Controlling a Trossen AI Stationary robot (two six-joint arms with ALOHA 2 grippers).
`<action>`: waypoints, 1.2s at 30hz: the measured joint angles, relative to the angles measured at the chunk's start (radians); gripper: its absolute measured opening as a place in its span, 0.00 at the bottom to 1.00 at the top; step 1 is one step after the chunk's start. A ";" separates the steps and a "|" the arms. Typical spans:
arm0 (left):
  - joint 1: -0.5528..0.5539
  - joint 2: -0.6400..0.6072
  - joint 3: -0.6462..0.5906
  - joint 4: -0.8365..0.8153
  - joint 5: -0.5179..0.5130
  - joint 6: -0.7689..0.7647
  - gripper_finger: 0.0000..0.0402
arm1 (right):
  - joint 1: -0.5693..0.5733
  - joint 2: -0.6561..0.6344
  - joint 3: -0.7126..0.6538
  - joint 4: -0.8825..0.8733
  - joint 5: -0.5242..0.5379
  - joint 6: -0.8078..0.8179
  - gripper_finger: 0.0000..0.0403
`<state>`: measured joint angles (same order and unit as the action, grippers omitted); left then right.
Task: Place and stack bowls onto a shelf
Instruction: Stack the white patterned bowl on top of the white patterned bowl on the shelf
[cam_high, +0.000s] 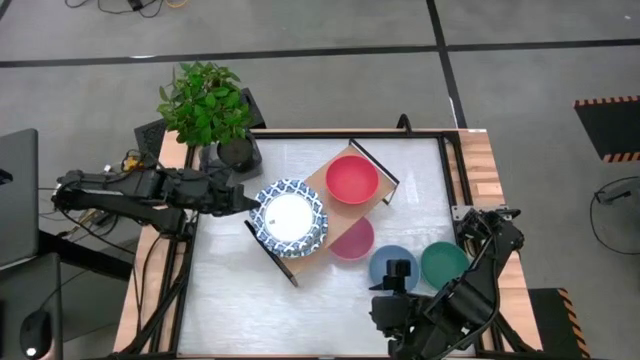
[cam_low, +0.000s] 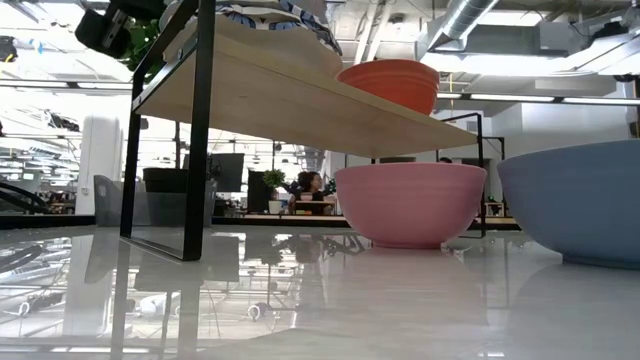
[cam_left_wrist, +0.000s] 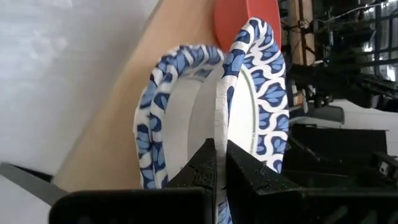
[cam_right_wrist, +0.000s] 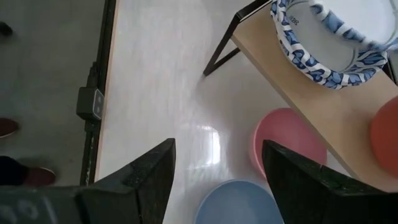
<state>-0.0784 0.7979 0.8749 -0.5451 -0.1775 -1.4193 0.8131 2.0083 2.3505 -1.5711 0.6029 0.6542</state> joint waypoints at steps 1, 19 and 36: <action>0.000 0.007 0.000 0.000 0.012 -0.007 0.00 | 0.001 0.000 0.000 0.000 0.000 0.000 0.66; 0.000 0.072 0.000 0.022 0.019 -0.046 0.12 | 0.026 0.000 0.000 0.000 0.005 0.001 0.66; 0.003 0.043 0.001 -0.025 0.071 -0.019 0.48 | 0.045 0.000 -0.001 0.000 0.025 0.012 0.66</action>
<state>-0.0754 0.8406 0.8757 -0.5702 -0.1066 -1.4379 0.8577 2.0083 2.3497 -1.5711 0.6283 0.6665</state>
